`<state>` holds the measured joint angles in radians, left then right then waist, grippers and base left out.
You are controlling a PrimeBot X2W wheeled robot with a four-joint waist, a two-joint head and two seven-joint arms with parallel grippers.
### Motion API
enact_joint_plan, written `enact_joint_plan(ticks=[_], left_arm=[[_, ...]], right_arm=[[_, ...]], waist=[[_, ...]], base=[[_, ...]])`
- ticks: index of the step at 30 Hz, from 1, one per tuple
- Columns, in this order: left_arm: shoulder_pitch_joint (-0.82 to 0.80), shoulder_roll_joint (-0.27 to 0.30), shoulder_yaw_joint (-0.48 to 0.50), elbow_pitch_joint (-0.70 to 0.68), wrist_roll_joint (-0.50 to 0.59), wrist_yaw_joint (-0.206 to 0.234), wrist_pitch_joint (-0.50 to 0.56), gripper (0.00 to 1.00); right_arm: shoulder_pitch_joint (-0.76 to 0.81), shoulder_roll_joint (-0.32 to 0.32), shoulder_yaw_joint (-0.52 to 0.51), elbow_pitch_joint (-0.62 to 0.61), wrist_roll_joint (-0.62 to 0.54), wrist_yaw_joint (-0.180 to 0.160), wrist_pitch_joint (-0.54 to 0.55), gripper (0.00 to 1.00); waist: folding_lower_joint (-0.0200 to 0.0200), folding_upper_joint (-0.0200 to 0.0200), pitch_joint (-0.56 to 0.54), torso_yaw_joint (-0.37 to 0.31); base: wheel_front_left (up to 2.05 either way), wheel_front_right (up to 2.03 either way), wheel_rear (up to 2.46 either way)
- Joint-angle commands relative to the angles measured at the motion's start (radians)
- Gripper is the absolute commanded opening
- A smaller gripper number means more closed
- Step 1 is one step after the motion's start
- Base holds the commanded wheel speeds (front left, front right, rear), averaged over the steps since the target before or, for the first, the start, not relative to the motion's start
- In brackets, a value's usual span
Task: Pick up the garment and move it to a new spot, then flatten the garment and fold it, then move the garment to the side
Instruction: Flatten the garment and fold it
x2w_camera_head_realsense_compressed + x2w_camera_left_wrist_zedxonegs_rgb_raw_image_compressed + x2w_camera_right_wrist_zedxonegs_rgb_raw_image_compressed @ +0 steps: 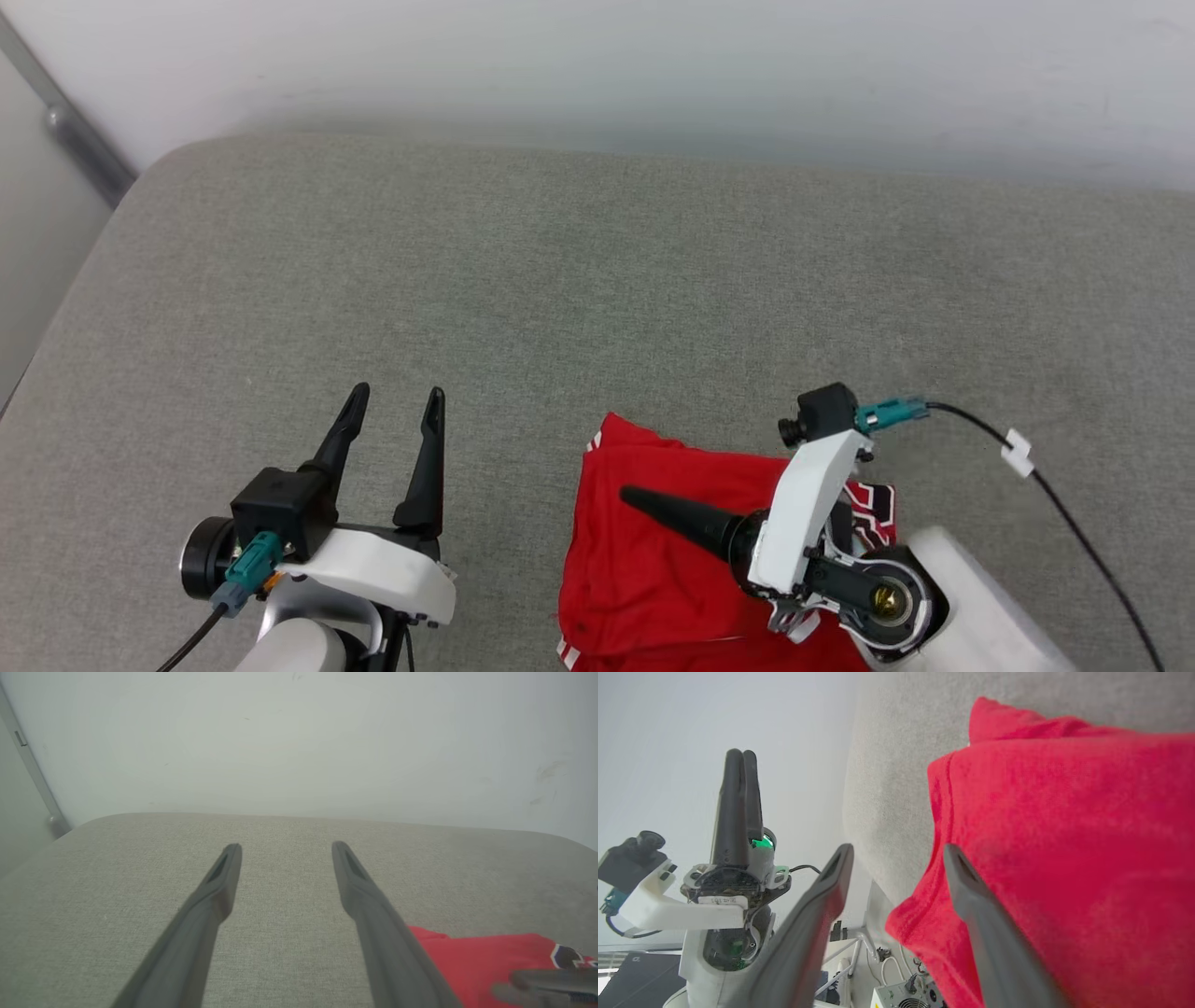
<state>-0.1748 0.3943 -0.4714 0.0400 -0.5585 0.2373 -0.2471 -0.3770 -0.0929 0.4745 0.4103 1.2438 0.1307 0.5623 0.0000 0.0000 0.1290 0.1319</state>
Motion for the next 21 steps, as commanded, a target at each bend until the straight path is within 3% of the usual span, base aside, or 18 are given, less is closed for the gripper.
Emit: enact_joint_plan(ticks=[1, 5, 9, 14, 21], left_arm=[[-0.012, -0.003, 0.004, 0.003, -0.001, -0.003, -0.006, 1.00], [-0.006, -0.005, 0.008, 0.017, -0.003, -0.004, -0.009, 1.00], [0.006, -0.008, 0.011, 0.031, -0.006, 0.000, -0.011, 1.00], [0.024, -0.002, 0.023, 0.044, -0.012, 0.006, -0.012, 1.00], [0.061, 0.007, 0.048, 0.062, -0.019, 0.019, -0.014, 1.00]], right_arm=[[-0.014, -0.022, 0.008, -0.015, -0.023, 0.000, -0.016, 1.00], [-0.017, -0.120, 0.075, -0.105, -0.199, 0.000, -0.145, 1.00], [0.009, -0.203, 0.070, -0.110, -0.374, 0.000, -0.267, 1.00], [0.067, -0.261, -0.055, -0.095, -0.575, 0.000, -0.416, 1.00], [0.195, -0.236, -0.314, -0.163, -0.793, 0.000, -0.604, 1.00]], waist=[[0.0000, 0.0000, -0.004, -0.005], [0.0000, 0.0000, -0.016, -0.022], [0.0000, 0.0000, -0.030, -0.045], [0.0000, 0.0000, -0.045, -0.077], [0.0000, 0.0000, -0.079, -0.113]], base=[[0.00, 0.00, 0.00], [0.00, 0.00, 0.00], [0.00, 0.00, 0.00], [0.00, 0.00, 0.00], [0.00, 0.00, 0.00]])
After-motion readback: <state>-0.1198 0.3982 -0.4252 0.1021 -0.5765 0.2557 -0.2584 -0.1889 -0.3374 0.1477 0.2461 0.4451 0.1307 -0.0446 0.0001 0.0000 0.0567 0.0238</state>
